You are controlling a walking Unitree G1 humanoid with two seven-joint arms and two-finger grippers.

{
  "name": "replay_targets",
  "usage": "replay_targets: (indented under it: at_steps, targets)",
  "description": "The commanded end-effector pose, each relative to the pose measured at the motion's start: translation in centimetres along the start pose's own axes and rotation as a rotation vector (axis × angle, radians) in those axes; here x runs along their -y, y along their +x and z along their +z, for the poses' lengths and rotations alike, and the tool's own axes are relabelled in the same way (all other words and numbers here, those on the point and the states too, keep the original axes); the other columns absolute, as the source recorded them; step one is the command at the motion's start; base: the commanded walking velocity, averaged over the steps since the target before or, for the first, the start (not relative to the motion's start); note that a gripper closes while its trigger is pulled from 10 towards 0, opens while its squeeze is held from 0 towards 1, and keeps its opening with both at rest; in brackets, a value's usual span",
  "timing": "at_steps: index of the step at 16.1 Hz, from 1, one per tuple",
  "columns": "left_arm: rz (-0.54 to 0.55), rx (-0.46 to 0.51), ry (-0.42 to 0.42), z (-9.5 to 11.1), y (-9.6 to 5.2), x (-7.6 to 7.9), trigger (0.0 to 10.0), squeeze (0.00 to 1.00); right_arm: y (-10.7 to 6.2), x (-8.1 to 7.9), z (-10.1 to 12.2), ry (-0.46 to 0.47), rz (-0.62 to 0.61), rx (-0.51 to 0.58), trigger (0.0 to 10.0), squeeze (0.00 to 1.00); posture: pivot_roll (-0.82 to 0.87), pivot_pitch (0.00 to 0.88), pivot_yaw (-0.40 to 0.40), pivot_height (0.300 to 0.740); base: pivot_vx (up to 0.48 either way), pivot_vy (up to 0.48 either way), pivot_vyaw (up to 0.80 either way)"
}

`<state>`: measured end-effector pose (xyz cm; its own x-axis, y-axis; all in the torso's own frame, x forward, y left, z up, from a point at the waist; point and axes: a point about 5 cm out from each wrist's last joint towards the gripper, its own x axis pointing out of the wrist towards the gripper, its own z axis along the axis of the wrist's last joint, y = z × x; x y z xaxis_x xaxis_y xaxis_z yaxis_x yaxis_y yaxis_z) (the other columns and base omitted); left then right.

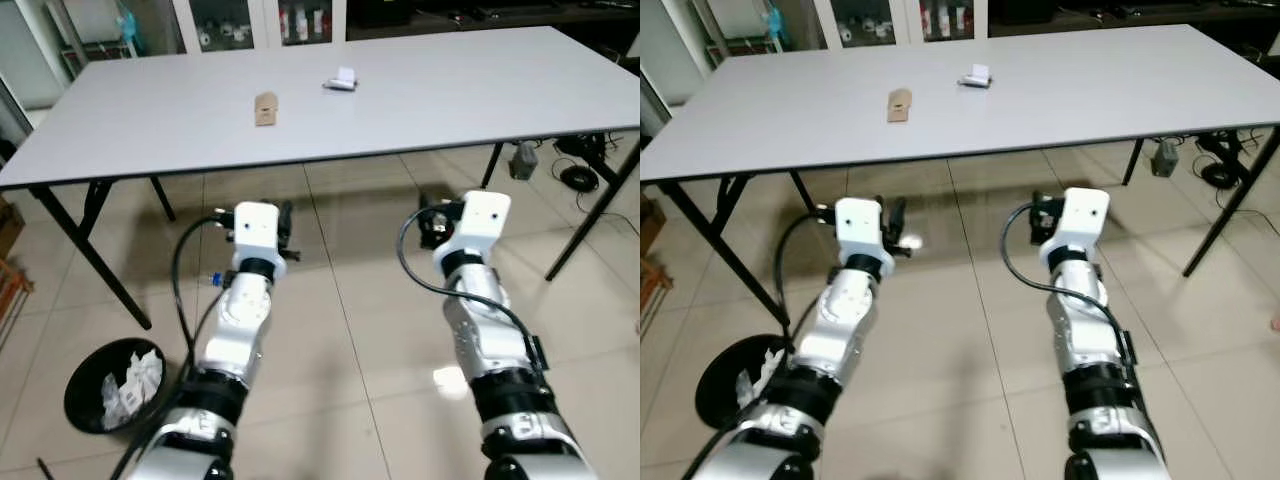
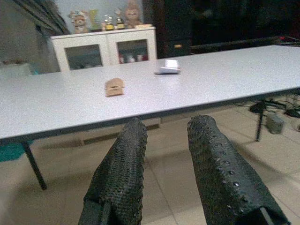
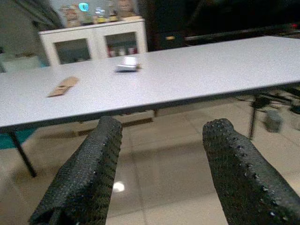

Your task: Picking trash to rubbish bin

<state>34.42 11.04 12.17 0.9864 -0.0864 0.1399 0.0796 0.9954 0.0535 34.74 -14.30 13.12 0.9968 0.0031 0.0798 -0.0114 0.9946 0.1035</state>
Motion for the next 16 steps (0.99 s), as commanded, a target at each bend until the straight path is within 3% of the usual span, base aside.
replay_targets:
  at_steps: [1,14,16]
  targets:
    - [0.033,-0.003,0.014,0.03,0.03,-1.22,10.0,0.00,0.28,-1.40,0.56,-0.002,0.045,0.017,10.0,0.00,0.03,0.021,0.039,0.740,0.480,0.000,0.00]
    - [0.036,-0.005,0.020,0.10,0.08,-1.33,10.0,0.00,0.31,-1.51,0.42,0.006,0.047,0.006,10.0,0.00,0.04,0.015,0.039,0.740,0.480,0.000,0.00]
    - [0.036,-0.004,0.021,0.11,0.08,-1.34,10.0,0.00,0.31,-1.65,0.33,0.022,0.057,-0.003,10.0,0.00,0.04,0.012,0.040,0.740,0.480,0.000,-0.80]
